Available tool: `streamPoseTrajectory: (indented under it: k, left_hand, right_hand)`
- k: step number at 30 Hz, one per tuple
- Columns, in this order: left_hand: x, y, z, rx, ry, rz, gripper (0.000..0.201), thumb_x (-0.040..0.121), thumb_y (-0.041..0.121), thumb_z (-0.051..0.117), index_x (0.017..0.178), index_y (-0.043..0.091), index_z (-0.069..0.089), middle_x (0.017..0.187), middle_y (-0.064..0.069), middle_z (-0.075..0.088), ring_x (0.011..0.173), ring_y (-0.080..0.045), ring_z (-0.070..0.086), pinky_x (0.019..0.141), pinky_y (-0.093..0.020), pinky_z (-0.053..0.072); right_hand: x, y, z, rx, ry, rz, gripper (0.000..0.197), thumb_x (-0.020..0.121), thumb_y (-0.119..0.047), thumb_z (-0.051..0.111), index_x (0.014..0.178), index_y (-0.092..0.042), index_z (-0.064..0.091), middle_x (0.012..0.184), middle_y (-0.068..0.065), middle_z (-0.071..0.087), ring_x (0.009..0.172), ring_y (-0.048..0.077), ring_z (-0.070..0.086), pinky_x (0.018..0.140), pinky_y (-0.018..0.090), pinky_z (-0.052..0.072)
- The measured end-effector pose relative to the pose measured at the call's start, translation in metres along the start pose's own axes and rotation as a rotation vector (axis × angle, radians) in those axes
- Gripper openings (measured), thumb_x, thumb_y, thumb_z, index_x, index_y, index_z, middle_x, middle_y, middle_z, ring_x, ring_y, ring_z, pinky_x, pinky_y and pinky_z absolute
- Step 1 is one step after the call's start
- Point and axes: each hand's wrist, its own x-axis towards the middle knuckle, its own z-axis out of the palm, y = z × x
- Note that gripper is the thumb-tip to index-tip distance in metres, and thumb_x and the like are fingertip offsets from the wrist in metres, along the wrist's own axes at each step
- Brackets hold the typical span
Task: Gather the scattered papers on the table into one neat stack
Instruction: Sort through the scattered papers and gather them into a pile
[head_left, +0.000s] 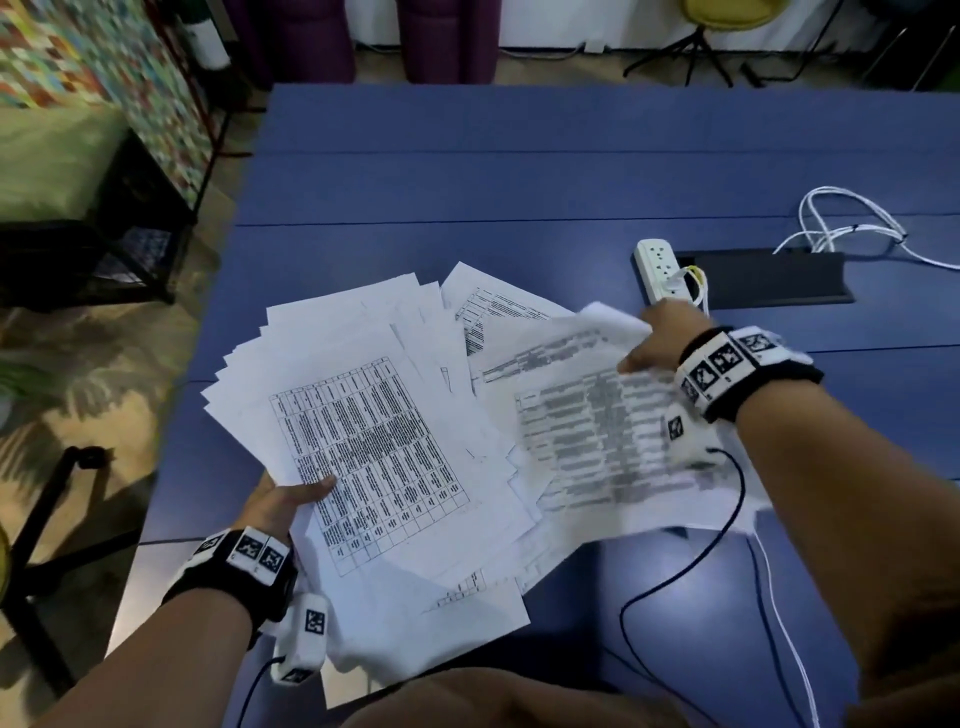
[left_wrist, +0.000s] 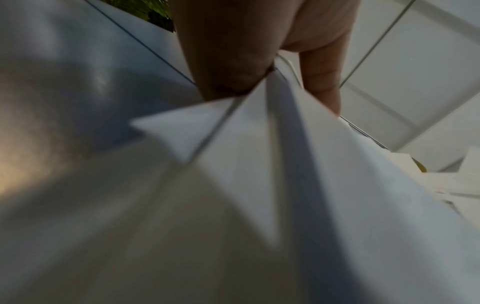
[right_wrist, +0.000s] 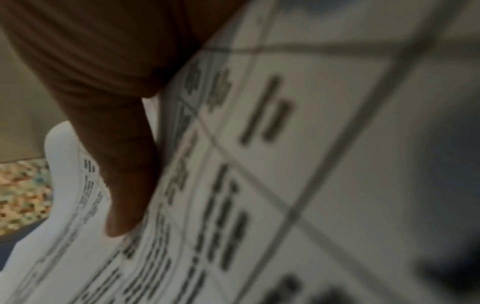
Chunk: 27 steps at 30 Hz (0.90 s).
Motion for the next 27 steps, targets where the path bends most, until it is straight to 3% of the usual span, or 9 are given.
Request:
streamPoseTrajectory:
  k: [4,10,12,14,16,19,23,25,27]
  left_hand:
    - [-0.018,0.007,0.003,0.008,-0.022,-0.012,0.099,0.083,0.008,0.074,0.156,0.012,0.007,0.162,-0.009,0.011,0.149,-0.029,0.01,0.117,-0.047,0.013]
    - [-0.022,0.005,0.0,-0.074,-0.036,-0.003,0.1,0.079,0.004,0.076,0.155,0.01,0.01,0.162,-0.008,0.016,0.149,-0.027,0.014,0.118,-0.045,0.011]
    - [-0.021,0.002,-0.001,-0.088,-0.047,0.042,0.098,0.076,0.005,0.078,0.153,0.005,0.017,0.157,-0.012,0.027,0.145,-0.027,0.024,0.116,-0.042,0.018]
    - [-0.017,0.001,-0.002,-0.148,-0.06,0.048,0.092,0.073,0.014,0.081,0.149,0.005,0.029,0.152,-0.013,0.038,0.138,-0.027,0.038,0.112,-0.04,0.026]
    - [0.001,-0.013,-0.009,-0.25,-0.043,-0.034,0.095,0.068,0.046,0.084,0.147,0.016,0.039,0.151,-0.008,0.042,0.134,-0.027,0.043,0.109,-0.044,0.031]
    - [0.019,-0.027,-0.017,-0.378,-0.152,-0.189,0.107,0.049,0.089,0.068,0.142,0.04,0.045,0.151,-0.003,0.042,0.137,-0.027,0.041,0.11,-0.051,0.029]
    - [-0.016,-0.004,-0.008,-0.427,-0.212,-0.222,0.124,0.044,0.077,0.078,0.149,0.025,0.037,0.15,-0.011,0.043,0.138,-0.032,0.038,0.109,-0.048,0.031]
    - [-0.015,-0.008,-0.005,-0.221,-0.13,-0.045,0.14,0.038,0.078,0.081,0.153,0.023,0.026,0.158,-0.005,0.029,0.143,-0.028,0.03,0.114,-0.052,0.025]
    - [-0.011,-0.016,-0.006,-0.027,-0.032,0.134,0.138,0.044,0.07,0.085,0.153,0.012,0.024,0.157,-0.008,0.03,0.144,-0.026,0.028,0.119,-0.047,0.02]
  right_hand:
    - [-0.032,-0.034,-0.07,-0.099,0.272,-0.106,0.022,0.07,-0.021,0.08,0.081,-0.007,0.066,0.07,0.013,0.058,0.076,0.031,0.06,0.065,0.033,0.046]
    - [-0.081,-0.068,-0.121,0.539,0.63,-0.238,0.016,0.07,-0.016,0.079,0.076,-0.011,0.065,0.069,0.007,0.056,0.053,0.007,0.05,0.046,0.015,0.038]
    - [-0.082,-0.079,-0.106,0.859,0.601,-0.289,0.029,0.066,-0.014,0.082,0.091,-0.007,0.069,0.084,0.003,0.068,0.058,-0.001,0.061,0.055,0.014,0.05]
    - [-0.07,-0.08,-0.074,1.07,0.548,-0.223,0.043,0.056,-0.014,0.082,0.096,-0.002,0.069,0.093,0.01,0.072,0.074,0.017,0.07,0.07,0.035,0.059]
    - [-0.059,-0.084,-0.024,1.153,0.422,-0.123,0.037,0.056,-0.012,0.079,0.09,-0.007,0.068,0.092,0.012,0.072,0.081,0.027,0.069,0.077,0.048,0.057]
    - [-0.056,-0.096,0.068,1.089,0.209,0.004,0.037,0.065,-0.009,0.08,0.1,-0.009,0.068,0.1,0.014,0.07,0.092,0.029,0.067,0.085,0.047,0.054]
    - [-0.08,-0.117,0.151,0.969,-0.006,0.176,0.061,0.072,-0.009,0.08,0.127,-0.001,0.053,0.122,0.015,0.06,0.117,0.029,0.056,0.088,0.031,0.046]
    - [-0.092,-0.123,0.17,0.867,-0.147,0.199,0.089,0.077,-0.015,0.078,0.146,-0.002,0.024,0.146,0.013,0.038,0.136,0.026,0.036,0.104,0.032,0.034]
    - [-0.094,-0.125,0.178,0.883,-0.134,0.177,0.099,0.077,-0.017,0.078,0.15,-0.011,0.011,0.14,0.012,0.043,0.132,0.025,0.041,0.104,0.033,0.036]
